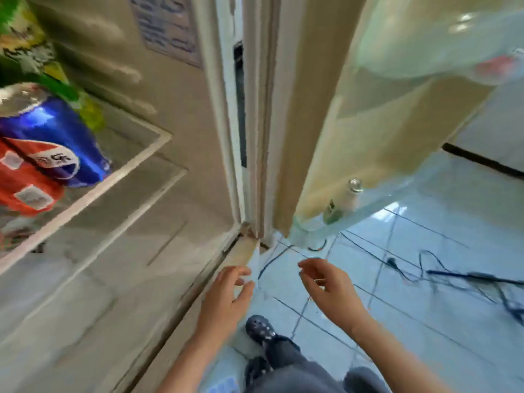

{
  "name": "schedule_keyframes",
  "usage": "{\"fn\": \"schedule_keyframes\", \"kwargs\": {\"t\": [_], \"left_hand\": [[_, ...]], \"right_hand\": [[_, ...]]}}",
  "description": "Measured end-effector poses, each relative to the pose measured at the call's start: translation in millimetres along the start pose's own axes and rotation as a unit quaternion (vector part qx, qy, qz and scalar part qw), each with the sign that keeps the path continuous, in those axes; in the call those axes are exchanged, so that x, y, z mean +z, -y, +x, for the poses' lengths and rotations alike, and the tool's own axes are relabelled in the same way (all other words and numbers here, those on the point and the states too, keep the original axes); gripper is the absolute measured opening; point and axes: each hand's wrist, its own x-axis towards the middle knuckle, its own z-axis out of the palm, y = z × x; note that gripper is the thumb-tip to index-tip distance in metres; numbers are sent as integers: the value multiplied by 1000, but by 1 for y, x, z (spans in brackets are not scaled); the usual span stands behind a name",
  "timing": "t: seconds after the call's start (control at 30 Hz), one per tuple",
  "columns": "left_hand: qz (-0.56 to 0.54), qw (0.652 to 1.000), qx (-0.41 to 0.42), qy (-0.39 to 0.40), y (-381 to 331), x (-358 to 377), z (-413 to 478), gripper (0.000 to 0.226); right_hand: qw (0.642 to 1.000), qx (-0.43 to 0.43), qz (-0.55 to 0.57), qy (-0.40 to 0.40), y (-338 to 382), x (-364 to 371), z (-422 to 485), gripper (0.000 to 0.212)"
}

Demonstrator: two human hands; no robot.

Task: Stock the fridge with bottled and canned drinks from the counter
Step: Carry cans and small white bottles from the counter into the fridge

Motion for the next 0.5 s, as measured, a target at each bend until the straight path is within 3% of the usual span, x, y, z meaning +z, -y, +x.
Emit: {"fn": "schedule_keyframes", "kwargs": {"t": [0.17,0.27,0.37,0.5], "left_hand": [[49,970,-96,217,22,96,0,9],[106,923,-159,335,37,138,-16,18],[159,873,-227,403,47,164,-39,16],[285,816,-185,468,43,195,-64,36]], "right_hand": [[969,231,-34,-77,-109,-29,-84,17],[930,359,-27,-78,-161,-36,-144,21],[889,450,14,-89,-204,-33,-207,25],[835,534,84,-106,-243,-30,-287,18]]}}
